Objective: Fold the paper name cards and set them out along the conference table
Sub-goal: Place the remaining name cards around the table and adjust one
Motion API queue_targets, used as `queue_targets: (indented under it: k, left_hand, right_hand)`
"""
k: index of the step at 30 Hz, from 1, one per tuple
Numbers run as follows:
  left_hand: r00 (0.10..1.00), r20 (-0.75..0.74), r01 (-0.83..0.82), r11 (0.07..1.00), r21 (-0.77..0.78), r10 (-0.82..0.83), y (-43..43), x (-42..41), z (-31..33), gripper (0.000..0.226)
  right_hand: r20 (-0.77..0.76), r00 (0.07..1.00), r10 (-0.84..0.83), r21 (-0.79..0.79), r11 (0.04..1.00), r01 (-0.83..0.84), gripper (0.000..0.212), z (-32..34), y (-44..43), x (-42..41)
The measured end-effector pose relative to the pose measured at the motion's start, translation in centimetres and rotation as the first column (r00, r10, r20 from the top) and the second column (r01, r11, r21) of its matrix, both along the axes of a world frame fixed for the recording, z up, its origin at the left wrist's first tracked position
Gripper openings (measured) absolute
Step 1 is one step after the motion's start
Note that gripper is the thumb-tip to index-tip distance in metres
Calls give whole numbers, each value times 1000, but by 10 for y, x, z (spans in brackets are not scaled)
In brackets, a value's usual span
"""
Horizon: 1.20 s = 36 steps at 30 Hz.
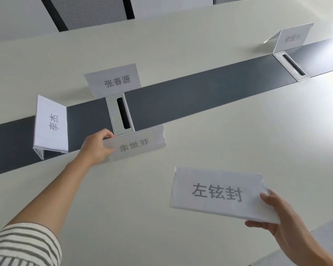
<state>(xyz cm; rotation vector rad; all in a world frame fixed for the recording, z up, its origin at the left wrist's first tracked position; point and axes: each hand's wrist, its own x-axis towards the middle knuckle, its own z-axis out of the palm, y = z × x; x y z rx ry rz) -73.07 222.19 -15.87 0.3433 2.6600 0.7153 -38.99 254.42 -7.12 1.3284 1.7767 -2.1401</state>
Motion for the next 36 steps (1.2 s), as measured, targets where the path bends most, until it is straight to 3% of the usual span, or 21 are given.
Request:
queue_targets:
  k: [4, 8, 21, 25, 28, 31, 36]
  left_hand:
    - [958, -205, 184, 977, -103, -202, 20, 19, 2, 46]
    - [935, -295, 166, 979, -118, -195, 21, 31, -6, 37]
    - [950, -240, 158, 971, -179, -198, 19, 20, -10, 36]
    - [929, -301, 142, 959, -247, -215, 25, 30, 7, 46]
    - [938, -325, 119, 993, -19, -119, 54, 63, 45, 42]
    - [997, -60, 74, 931, 356, -56, 87, 121, 92, 33]
    - [959, 234, -24, 778, 628, -159, 126, 224, 141, 46]
  right_hand:
    - [9, 1000, -5, -3, 1000, 5, 29, -1, -7, -3]
    - [12, 1000, -26, -2, 1000, 26, 28, -2, -14, -5]
    - [-17, 1000, -22, 26, 999, 23, 36, 9, -16, 6]
    - [-41, 999, -27, 36, 999, 29, 35, 18, -15, 13]
    - [-81, 996, -44, 71, 996, 49, 32, 32, -13, 24]
    - [-122, 990, -69, 98, 992, 81, 27, 48, -7, 43]
    - [-220, 967, -128, 133, 978, 160, 29, 75, 5, 96]
